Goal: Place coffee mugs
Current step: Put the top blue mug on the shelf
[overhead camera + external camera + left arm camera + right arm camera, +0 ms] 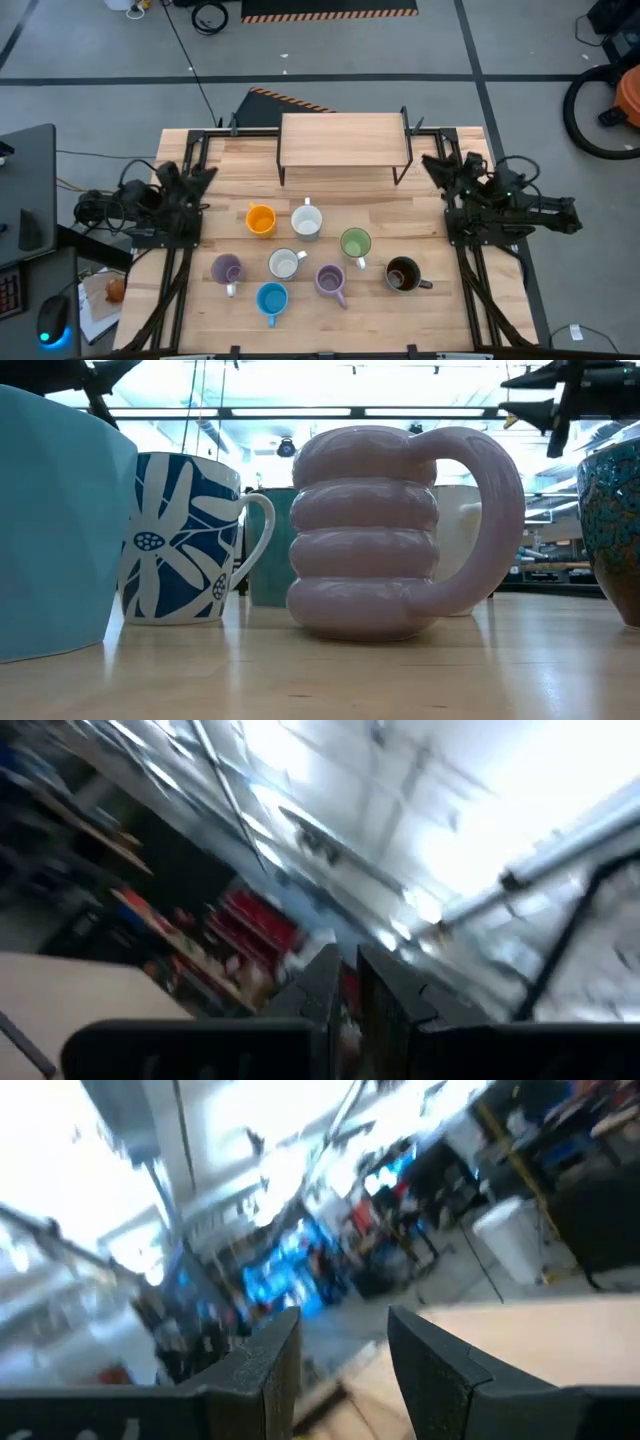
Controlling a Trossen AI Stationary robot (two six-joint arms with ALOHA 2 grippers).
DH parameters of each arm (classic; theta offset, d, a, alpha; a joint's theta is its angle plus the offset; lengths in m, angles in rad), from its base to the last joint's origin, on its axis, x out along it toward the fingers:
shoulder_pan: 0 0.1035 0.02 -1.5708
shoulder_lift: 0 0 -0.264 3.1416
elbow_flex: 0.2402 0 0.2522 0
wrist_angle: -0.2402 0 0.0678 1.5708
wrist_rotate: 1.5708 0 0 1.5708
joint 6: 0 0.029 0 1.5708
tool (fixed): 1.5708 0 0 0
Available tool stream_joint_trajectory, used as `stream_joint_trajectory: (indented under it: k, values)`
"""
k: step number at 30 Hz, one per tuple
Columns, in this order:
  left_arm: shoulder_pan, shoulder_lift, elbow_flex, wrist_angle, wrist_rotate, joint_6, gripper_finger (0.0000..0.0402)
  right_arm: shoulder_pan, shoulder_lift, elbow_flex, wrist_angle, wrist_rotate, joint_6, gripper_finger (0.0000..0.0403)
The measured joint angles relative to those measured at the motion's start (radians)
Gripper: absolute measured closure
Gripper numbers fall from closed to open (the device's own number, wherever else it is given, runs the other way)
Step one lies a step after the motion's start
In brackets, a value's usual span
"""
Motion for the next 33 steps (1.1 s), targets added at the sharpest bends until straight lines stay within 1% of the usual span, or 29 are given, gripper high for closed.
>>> stream_joint_trajectory:
  k: [5,9,11,14,17,20,23,25,27,29,31,33]
  values:
    - [0.000,0.000,0.000,0.038,-0.114,0.004,0.0361,0.000,0.000,0.000,0.134,0.100,0.132,0.0245]
    - [0.000,0.000,0.000,0.048,-0.174,0.007,0.0361,0.000,0.000,0.000,0.203,0.070,0.156,0.0245]
    - [0.000,0.000,0.000,0.048,-0.179,0.006,0.0361,0.000,0.001,0.000,0.240,0.039,0.200,0.0245]
    - [0.000,0.000,0.000,0.053,-0.201,0.004,0.0361,0.000,0.004,0.000,0.319,0.037,0.269,0.0245]
    - [0.000,0.000,0.000,0.095,-0.257,-0.048,0.0361,0.000,0.004,0.000,0.406,0.041,0.239,0.0245]
    - [0.000,0.000,0.000,0.135,-0.327,-0.052,0.0361,0.000,0.004,0.000,0.459,0.044,0.171,0.0245]
    - [0.000,0.000,0.000,0.154,-0.370,-0.049,0.0361,0.000,0.004,0.000,0.462,0.039,0.147,0.0245]
    - [0.000,0.000,0.000,0.156,-0.384,-0.057,0.0361,0.000,0.008,0.000,0.461,0.053,0.164,0.0245]
    - [0.000,0.000,0.000,0.158,-0.364,-0.062,0.0361,0.000,0.025,0.001,0.445,0.055,0.194,0.0245]
    - [0.000,0.000,0.008,0.149,-0.330,-0.065,0.0361,0.001,0.059,0.019,0.392,0.027,0.210,0.0245]
    - [0.000,0.001,0.026,0.131,-0.296,-0.073,0.0361,0.001,0.111,0.052,0.320,0.013,0.248,0.0245]
    - [-0.001,0.001,0.054,0.078,-0.281,-0.076,0.0361,0.001,0.181,0.091,0.257,0.009,0.262,0.0245]
